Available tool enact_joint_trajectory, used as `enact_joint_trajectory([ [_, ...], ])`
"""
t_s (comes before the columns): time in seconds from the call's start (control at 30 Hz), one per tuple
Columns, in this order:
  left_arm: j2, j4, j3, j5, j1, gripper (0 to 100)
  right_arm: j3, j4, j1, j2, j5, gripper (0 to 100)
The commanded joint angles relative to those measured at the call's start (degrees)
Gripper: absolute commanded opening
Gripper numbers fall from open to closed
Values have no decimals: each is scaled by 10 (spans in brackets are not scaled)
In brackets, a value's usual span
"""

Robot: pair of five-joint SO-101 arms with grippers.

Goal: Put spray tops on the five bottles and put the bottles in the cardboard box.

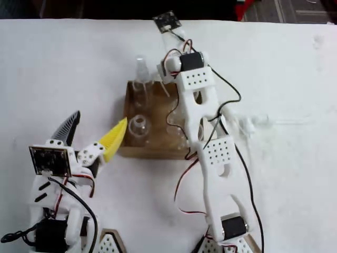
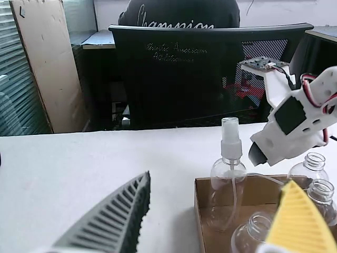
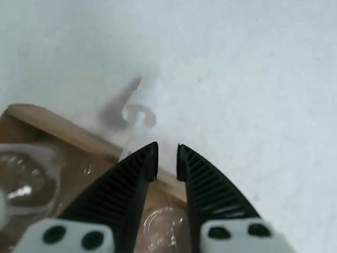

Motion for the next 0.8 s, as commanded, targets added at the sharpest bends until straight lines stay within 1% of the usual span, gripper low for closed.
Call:
enact_joint_trajectory([
  [0.0, -3, -16, -3, 7, -7, 373, -10, 42, -20, -80, 11, 147],
  [0.13, -3, -16, -3, 7, -7, 373, -7, 63, -24, -112, 11, 137],
  [0.4, -3, -15, -4, 7, -7, 373, -4, 126, -54, -114, 16, 139],
  [0.6, -3, -14, -4, 7, -7, 373, 28, 129, -47, -110, 18, 139],
  [0.7, -3, -14, -4, 7, -7, 373, 61, 129, -48, -104, 50, 138],
  [0.77, -3, -14, -4, 7, -7, 373, 74, 128, -45, -106, 52, 138],
])
